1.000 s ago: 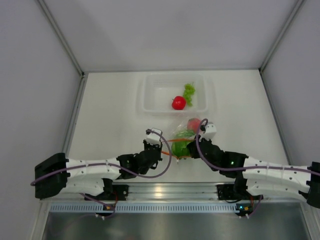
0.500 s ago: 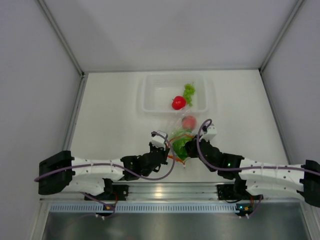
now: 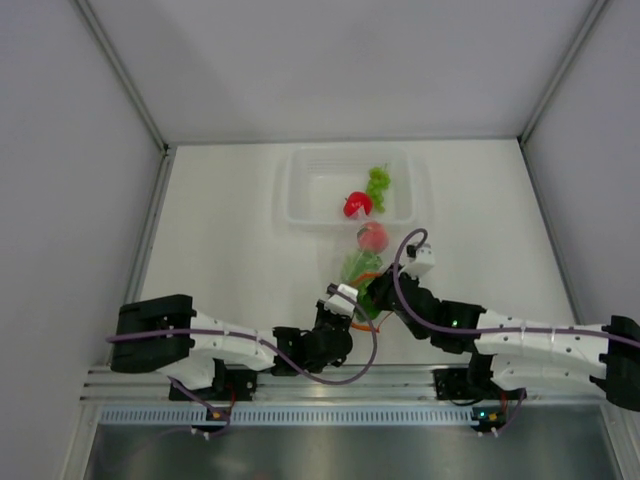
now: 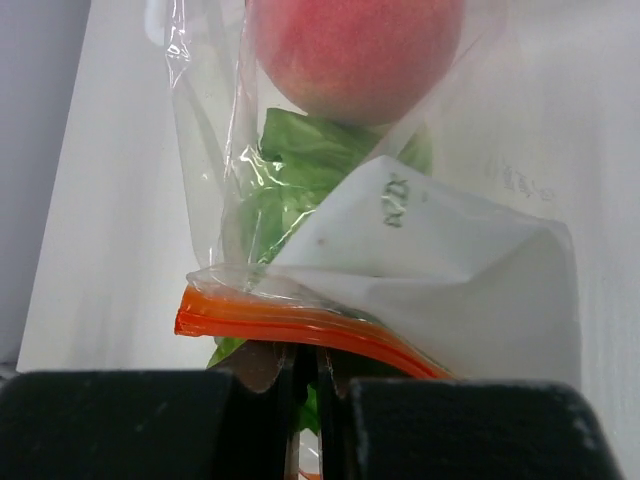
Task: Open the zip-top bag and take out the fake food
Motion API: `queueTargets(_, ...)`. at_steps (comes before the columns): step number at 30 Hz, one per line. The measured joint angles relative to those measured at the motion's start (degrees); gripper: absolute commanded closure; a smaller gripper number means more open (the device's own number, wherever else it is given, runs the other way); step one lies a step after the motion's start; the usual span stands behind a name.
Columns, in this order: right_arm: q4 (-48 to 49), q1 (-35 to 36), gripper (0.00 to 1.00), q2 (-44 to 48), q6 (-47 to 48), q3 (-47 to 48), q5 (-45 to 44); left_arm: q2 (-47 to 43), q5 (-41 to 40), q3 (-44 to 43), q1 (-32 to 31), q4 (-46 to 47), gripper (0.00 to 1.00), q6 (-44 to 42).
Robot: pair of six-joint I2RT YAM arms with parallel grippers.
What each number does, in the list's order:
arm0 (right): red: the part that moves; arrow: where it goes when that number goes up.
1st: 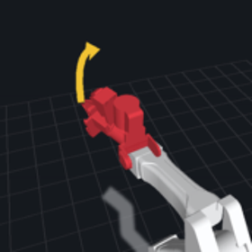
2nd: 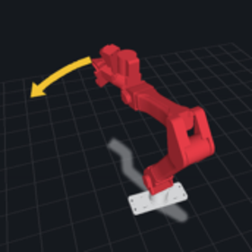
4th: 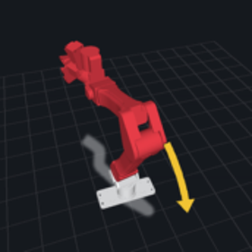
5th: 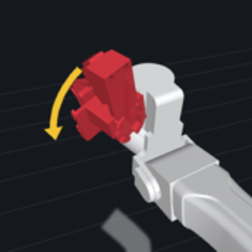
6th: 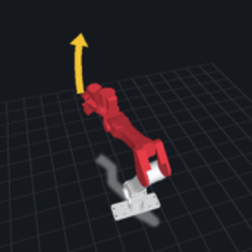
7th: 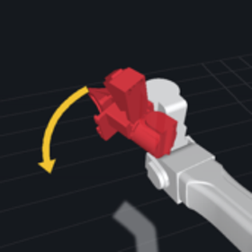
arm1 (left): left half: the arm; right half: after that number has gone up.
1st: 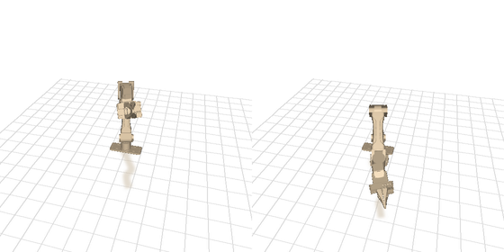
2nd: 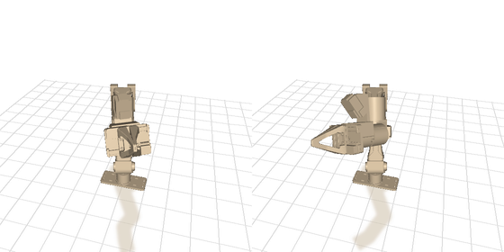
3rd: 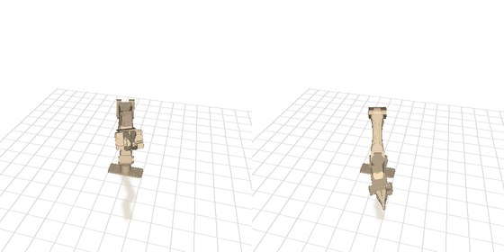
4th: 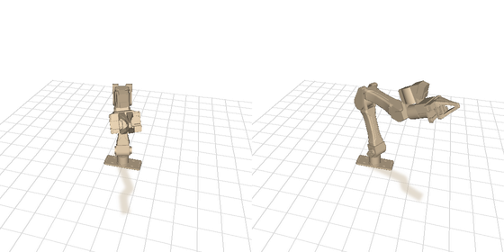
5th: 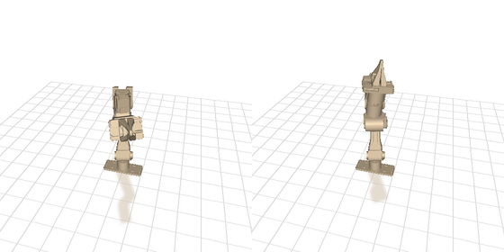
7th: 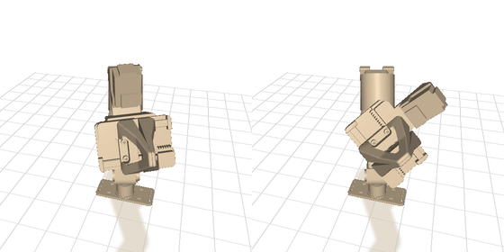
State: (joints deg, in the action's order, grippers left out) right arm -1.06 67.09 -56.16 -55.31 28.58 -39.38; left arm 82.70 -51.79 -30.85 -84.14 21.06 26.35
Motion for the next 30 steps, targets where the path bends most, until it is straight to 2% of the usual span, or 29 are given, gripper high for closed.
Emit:
queueTargets(7,-5.9,0.0,1.0,9.1,-0.8,-0.1,1.1,0.3,-8.0,0.0,-0.2,0.6,1.0,0.8)
queueTargets(12,-6.0,0.0,1.0,10.6,-1.4,-2.5,3.2,0.4,-12.5,0.0,-0.8,0.6,1.0,3.0)
queueTargets(18,-4.6,1.3,1.0,9.5,0.7,-3.7,5.6,2.8,-17.1,-4.2,-0.8,-8.3,1.0,9.9)
queueTargets(24,-0.9,2.3,1.0,4.7,4.2,-3.8,7.2,2.8,-14.8,-4.6,0.7,-11.7,1.0,13.1)
queueTargets(30,0.2,2.5,1.0,-0.4,6.3,-1.9,8.3,0.3,-7.2,-1.7,1.3,-5.1,1.0,7.7)
